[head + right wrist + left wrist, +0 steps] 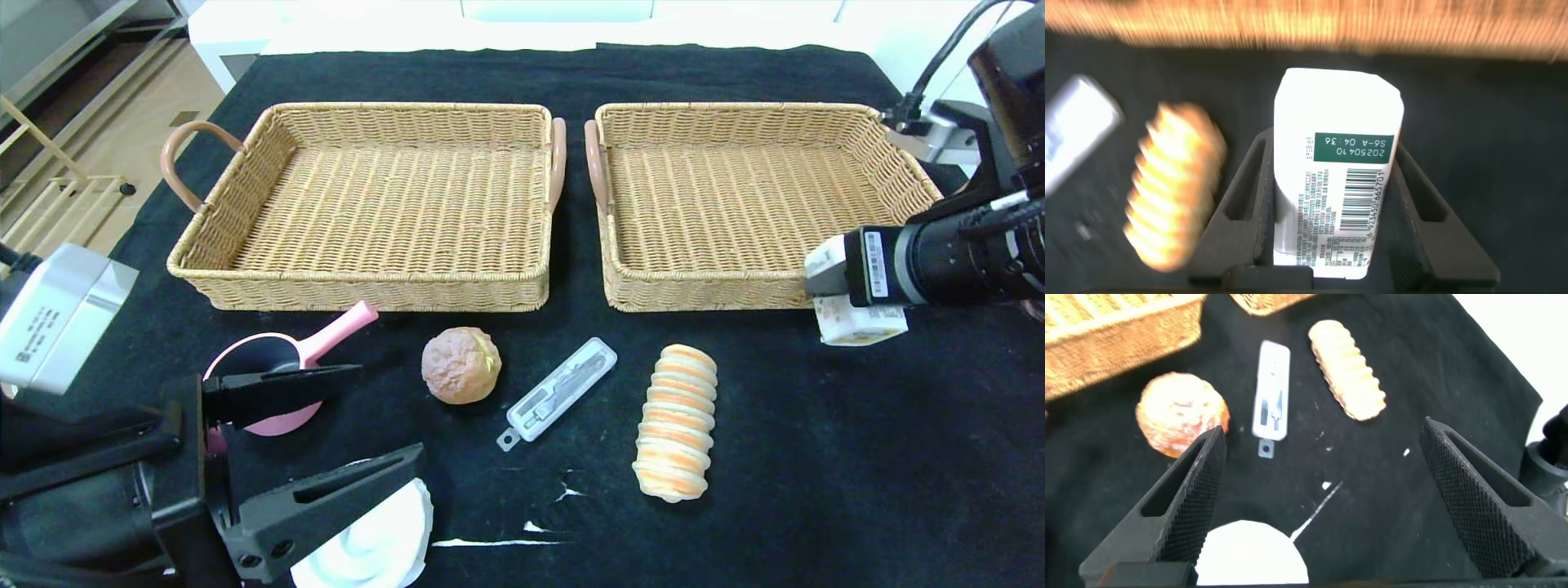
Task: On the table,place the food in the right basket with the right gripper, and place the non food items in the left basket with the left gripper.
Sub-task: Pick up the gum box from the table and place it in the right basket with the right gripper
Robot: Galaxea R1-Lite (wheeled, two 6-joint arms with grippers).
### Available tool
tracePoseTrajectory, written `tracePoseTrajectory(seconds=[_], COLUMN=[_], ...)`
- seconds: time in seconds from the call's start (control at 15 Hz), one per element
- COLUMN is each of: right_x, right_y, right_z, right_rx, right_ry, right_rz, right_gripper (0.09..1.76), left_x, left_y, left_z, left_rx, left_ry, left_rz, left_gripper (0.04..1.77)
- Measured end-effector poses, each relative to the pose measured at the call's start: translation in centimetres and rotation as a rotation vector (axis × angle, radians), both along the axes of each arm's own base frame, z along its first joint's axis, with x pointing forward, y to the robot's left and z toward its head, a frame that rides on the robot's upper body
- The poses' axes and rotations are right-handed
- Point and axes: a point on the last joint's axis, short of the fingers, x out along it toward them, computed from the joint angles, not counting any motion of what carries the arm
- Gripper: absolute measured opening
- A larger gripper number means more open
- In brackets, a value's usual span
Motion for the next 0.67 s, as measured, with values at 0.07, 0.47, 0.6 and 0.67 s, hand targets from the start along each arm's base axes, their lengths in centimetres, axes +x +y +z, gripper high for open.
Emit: tracePoseTrajectory(seconds=[0.07,0.47,0.6,0.67], right_x=[0.7,5.3,7.1,7.9], right_y=[0.2,1.2,1.8,2.0], right_z=[0.7,3.5,3.2,3.1], right_rx=[0.009,0.007,0.017,0.029], right_ry=[-0.023,-0.168,-0.218,-0.250], right_rz=[-0.005,0.000,-0.001,-0.005], right_gripper=[0.80,0.80,0.80,0.80], left_x=[0.0,0.1,0.1,0.1], left_y=[0.1,0.1,0.1,0.1], left_z=[0.1,0.1,0.1,0.1], left_rx=[-0.002,-0.003,-0.004,-0.004], left_ry=[-0.004,-0.006,-0.007,-0.008], left_rz=[0.005,0.009,0.009,0.009], left_gripper=[1.72,1.72,1.72,1.72])
